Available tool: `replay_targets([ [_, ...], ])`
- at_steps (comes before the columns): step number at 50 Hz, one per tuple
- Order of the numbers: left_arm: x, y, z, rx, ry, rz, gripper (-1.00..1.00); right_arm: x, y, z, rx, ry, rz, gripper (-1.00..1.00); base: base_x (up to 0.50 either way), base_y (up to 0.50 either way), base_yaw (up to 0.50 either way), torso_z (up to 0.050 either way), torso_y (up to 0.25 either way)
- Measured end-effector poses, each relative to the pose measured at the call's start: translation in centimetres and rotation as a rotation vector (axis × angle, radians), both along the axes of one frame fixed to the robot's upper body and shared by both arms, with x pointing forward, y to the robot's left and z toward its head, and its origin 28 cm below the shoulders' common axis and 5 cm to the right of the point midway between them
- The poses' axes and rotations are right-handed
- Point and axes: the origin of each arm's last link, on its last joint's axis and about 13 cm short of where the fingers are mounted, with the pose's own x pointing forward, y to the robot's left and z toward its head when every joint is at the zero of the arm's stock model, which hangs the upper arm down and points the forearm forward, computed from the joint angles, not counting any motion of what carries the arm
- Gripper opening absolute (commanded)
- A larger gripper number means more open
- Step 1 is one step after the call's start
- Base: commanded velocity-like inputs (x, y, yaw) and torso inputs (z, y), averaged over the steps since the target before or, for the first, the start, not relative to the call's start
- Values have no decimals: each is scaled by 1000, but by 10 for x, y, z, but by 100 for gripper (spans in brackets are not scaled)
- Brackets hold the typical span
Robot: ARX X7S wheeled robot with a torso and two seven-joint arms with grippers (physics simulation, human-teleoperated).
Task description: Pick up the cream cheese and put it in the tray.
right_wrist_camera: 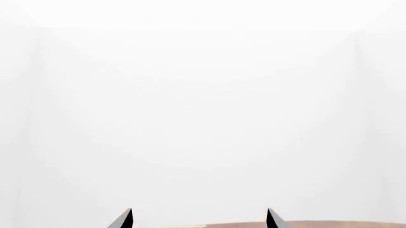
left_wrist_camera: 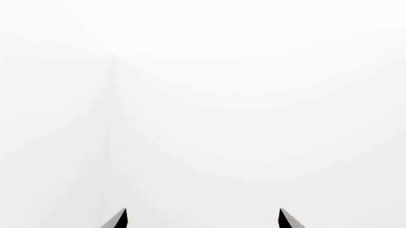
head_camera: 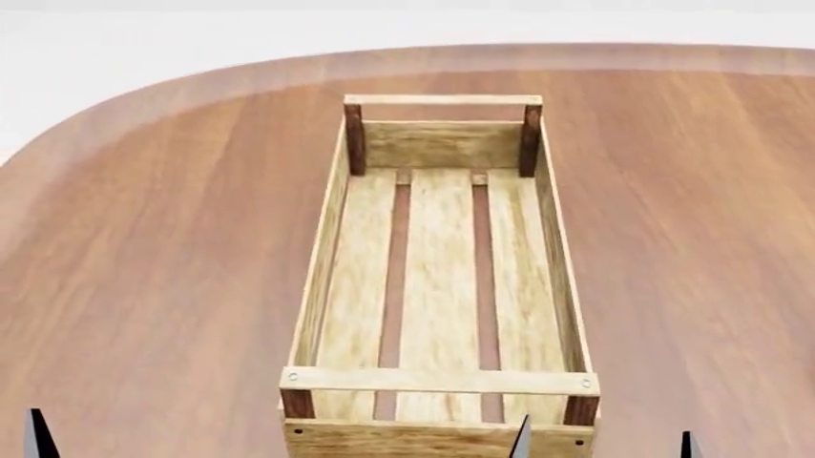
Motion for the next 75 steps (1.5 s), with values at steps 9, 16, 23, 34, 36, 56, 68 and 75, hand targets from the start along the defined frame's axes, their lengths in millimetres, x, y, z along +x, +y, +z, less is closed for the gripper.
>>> replay_targets([
  [9, 0, 0, 0, 0, 1, -2, 100, 0, 0, 0, 6, 4, 2, 100, 154, 31, 0, 0, 0],
  [16, 0, 0, 0, 1, 1, -3, 100, 0, 0, 0, 11, 5, 5, 100, 153, 0, 0, 0, 0],
  [23, 0, -1, 0, 2, 1, -4, 100, 0, 0, 0, 9, 5, 7, 100, 152, 0, 0, 0, 0],
  [34, 0, -2, -1, 5, 0, -9, 100, 0, 0, 0, 9, 4, 10, 100, 121, 0, 0, 0, 0],
  [36, 0, -2, -1, 6, -1, -9, 100, 0, 0, 0, 10, 5, 11, 100, 39, 0, 0, 0, 0],
  [56, 0, -2, -1, 8, -2, -8, 100, 0, 1, -1, 17, -2, 1, 100, 22, 0, 0, 0, 0],
  [68, 0, -2, -1, 9, -1, -8, 100, 0, 1, -1, 22, -3, -1, 100, 92, -12, 0, 0, 0],
  [75, 0, -3, -1, 10, -1, -9, 100, 0, 1, -1, 25, -1, 0, 100, 161, -21, 0, 0, 0],
])
